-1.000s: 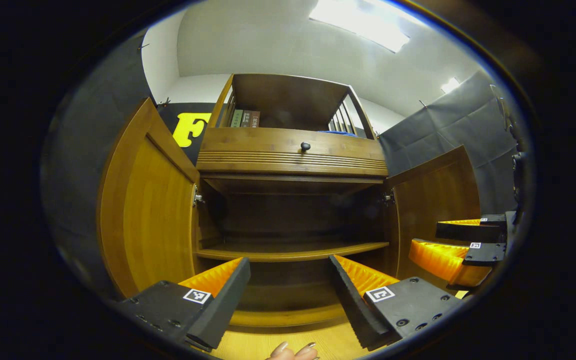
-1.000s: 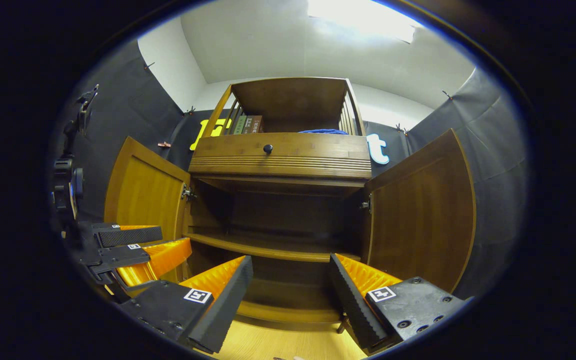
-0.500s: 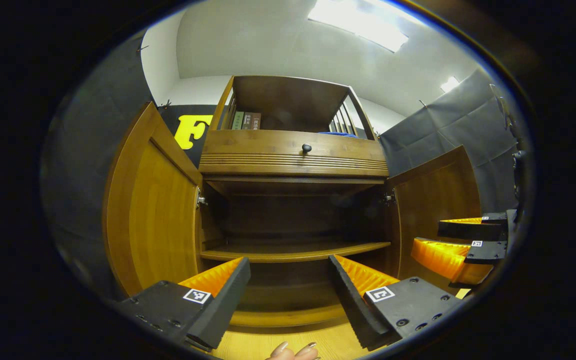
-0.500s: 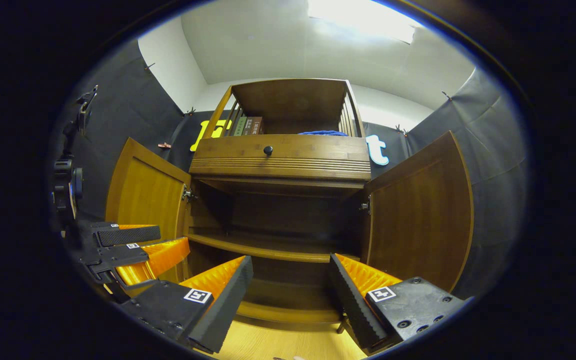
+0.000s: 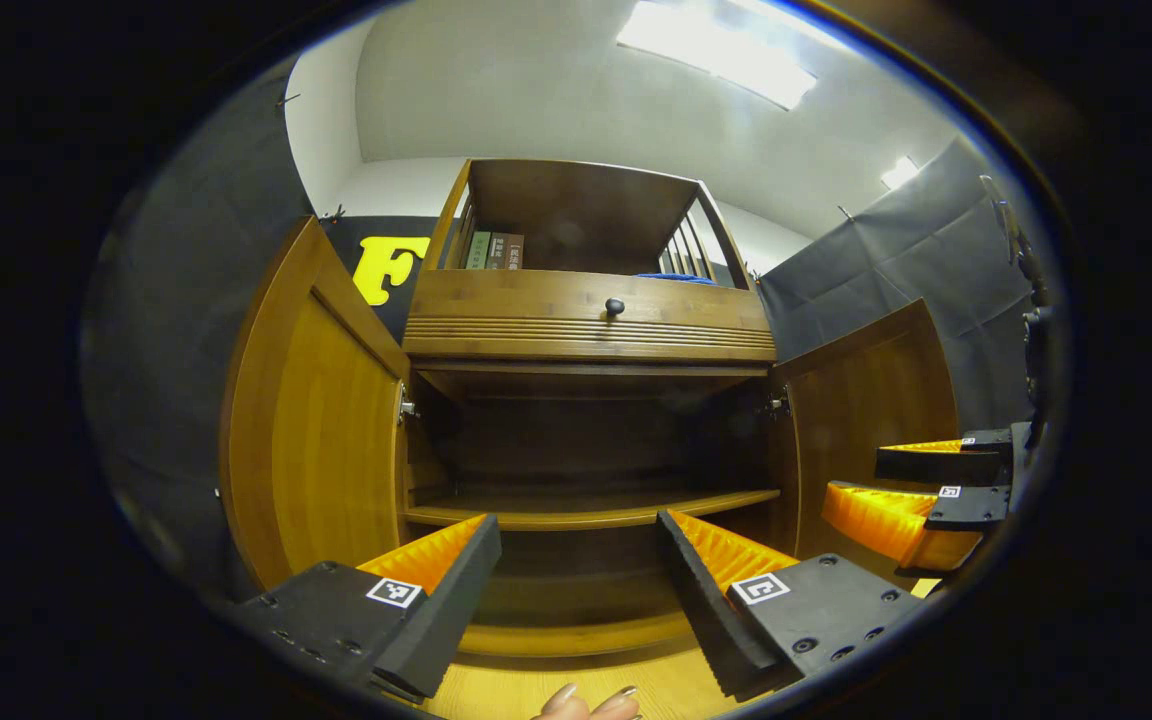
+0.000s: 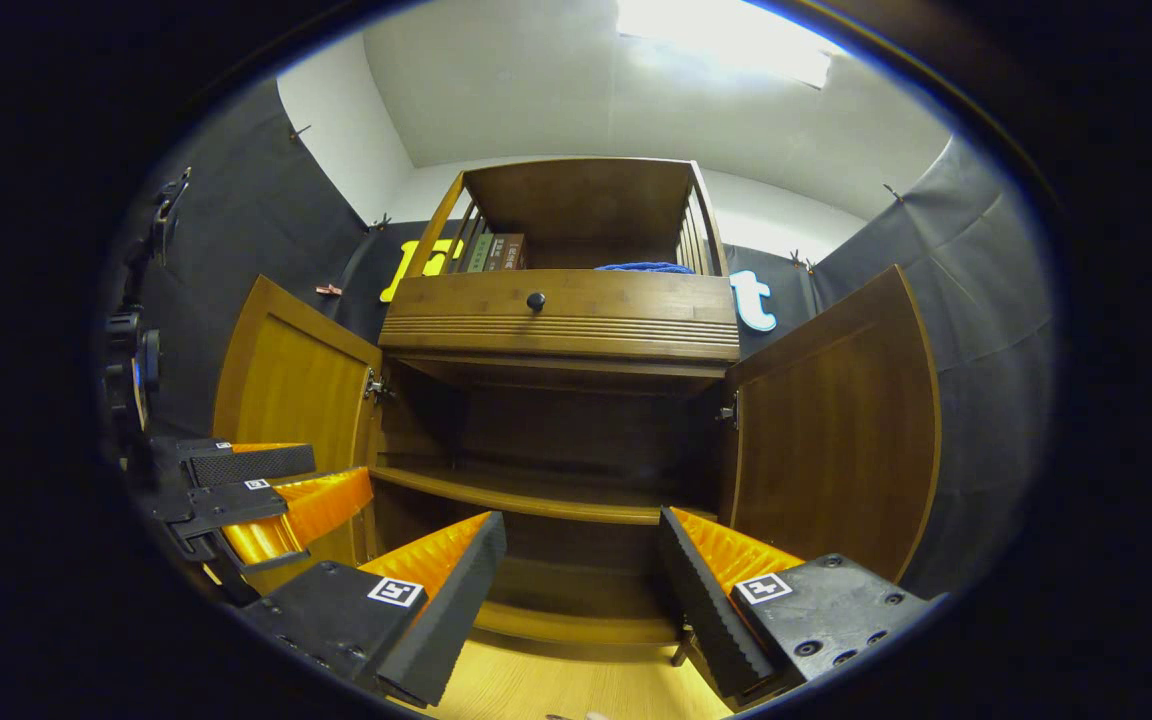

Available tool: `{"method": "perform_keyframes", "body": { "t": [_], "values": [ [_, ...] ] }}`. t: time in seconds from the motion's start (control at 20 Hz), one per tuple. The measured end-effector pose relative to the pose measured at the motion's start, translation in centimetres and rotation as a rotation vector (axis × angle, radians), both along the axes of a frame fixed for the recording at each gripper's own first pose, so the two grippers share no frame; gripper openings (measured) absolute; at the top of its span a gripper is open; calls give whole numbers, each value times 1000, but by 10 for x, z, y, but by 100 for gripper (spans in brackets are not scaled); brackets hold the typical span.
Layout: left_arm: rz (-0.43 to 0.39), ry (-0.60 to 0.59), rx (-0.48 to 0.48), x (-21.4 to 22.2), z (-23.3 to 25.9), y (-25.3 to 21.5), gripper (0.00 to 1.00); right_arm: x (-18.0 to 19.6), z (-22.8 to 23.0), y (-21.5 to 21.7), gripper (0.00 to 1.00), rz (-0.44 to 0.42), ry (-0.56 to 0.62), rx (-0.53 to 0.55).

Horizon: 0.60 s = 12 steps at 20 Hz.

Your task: Open the right door of the double-door shoe cabinet with the right hand, and open the left door with the left hand.

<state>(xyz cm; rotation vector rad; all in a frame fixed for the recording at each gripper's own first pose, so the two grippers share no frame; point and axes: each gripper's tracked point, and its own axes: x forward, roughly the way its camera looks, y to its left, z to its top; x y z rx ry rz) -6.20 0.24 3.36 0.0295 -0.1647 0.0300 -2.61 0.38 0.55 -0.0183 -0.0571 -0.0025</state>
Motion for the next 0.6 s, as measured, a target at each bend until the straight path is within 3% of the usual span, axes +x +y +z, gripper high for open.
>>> {"method": "perform_keyframes", "body": {
  "t": [0.6],
  "values": [
    [8, -12, 1, -7, 4, 1, 96, -7, 3, 2, 97, 6, -8, 3]
  ]
}}
